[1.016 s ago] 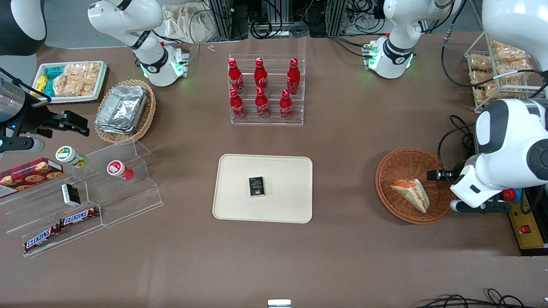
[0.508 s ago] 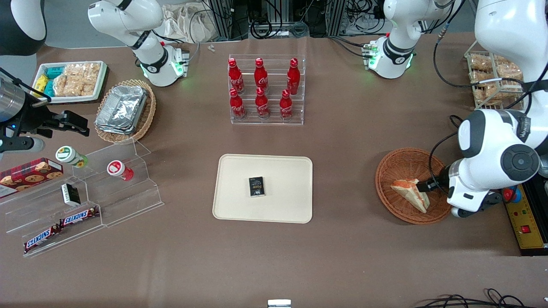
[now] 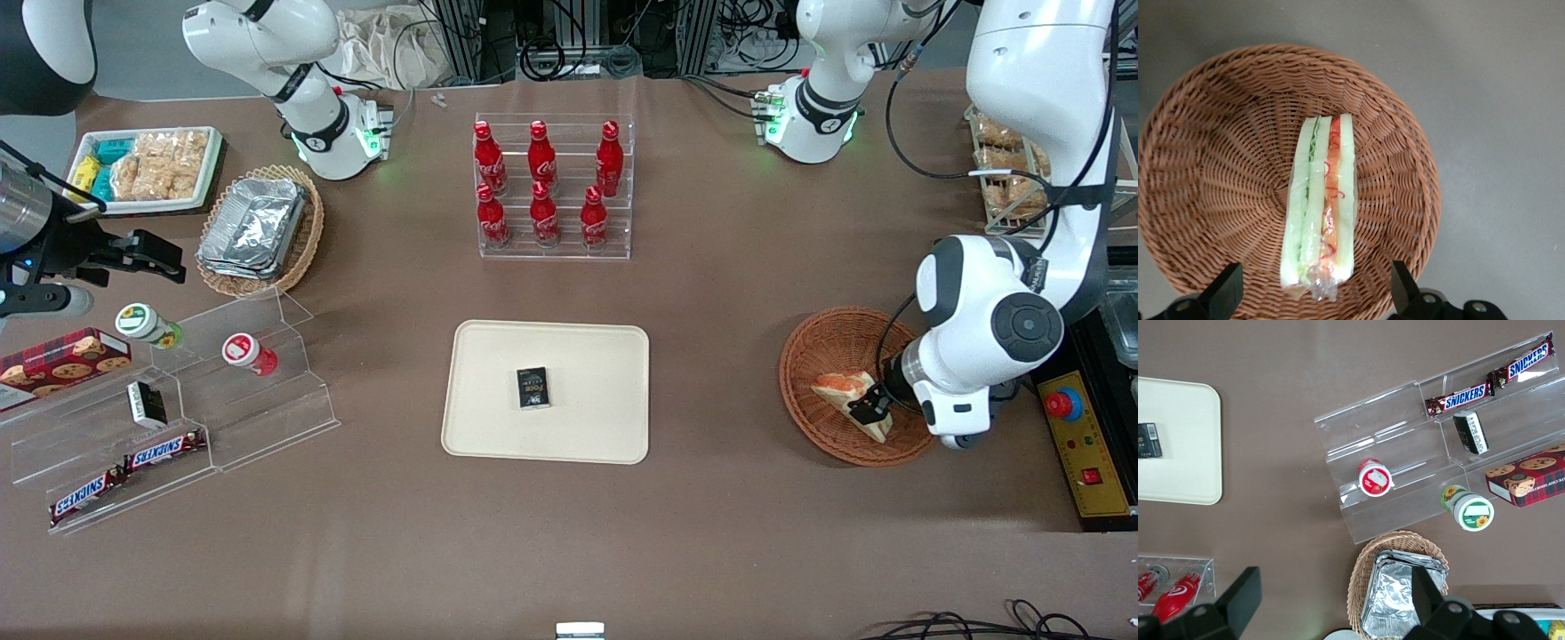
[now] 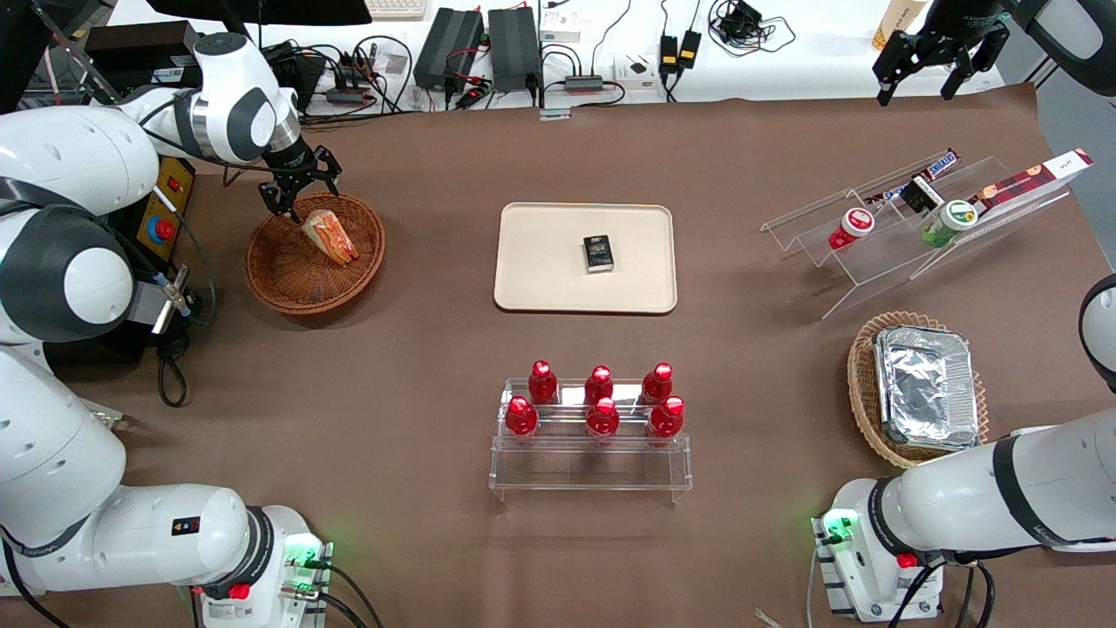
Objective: Place sandwich from basket to tray
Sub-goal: 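Lower the open left gripper onto the wrapped sandwich and close it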
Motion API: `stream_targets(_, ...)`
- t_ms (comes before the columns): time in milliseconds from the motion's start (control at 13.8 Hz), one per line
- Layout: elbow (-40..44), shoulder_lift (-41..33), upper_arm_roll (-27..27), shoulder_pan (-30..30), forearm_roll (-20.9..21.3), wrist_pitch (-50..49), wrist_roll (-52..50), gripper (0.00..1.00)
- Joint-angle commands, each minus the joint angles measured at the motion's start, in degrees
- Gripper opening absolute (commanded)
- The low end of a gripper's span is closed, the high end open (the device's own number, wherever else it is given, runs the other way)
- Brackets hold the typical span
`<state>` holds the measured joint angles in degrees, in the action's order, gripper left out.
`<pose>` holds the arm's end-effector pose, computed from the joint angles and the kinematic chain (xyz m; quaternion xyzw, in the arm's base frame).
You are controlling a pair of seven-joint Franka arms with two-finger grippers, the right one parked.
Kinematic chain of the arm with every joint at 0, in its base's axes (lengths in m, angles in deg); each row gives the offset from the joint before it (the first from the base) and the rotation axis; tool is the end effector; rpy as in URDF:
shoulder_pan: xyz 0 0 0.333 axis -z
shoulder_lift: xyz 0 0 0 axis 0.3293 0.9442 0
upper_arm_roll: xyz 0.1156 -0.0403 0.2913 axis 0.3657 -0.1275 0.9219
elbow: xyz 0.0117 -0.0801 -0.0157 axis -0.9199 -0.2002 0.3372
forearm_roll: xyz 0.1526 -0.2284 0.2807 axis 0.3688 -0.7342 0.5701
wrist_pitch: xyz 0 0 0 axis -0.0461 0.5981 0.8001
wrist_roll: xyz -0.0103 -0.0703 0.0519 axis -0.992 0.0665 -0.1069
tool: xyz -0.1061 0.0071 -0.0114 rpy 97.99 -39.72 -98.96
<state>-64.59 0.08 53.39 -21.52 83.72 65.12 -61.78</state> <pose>0.6338 -0.0458 0.3096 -0.9027 -0.4300 0.0069 0.0149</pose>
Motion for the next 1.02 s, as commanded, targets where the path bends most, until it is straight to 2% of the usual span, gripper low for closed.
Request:
stream_targets(0,-0.61,0.86,0.02,-0.08,-0.07,1.60,-3.41,1.00)
stream_targets(798,-3.51,2.09,0.11,-0.26,1.78,3.88,-3.67,0.99)
stream_targets(871,-3.69,2.09,0.11,-0.26,1.78,4.15,-3.76,0.98)
stream_targets(944,-3.86,1.92,0.11,-0.26,1.78,4.15,-3.84,0.90)
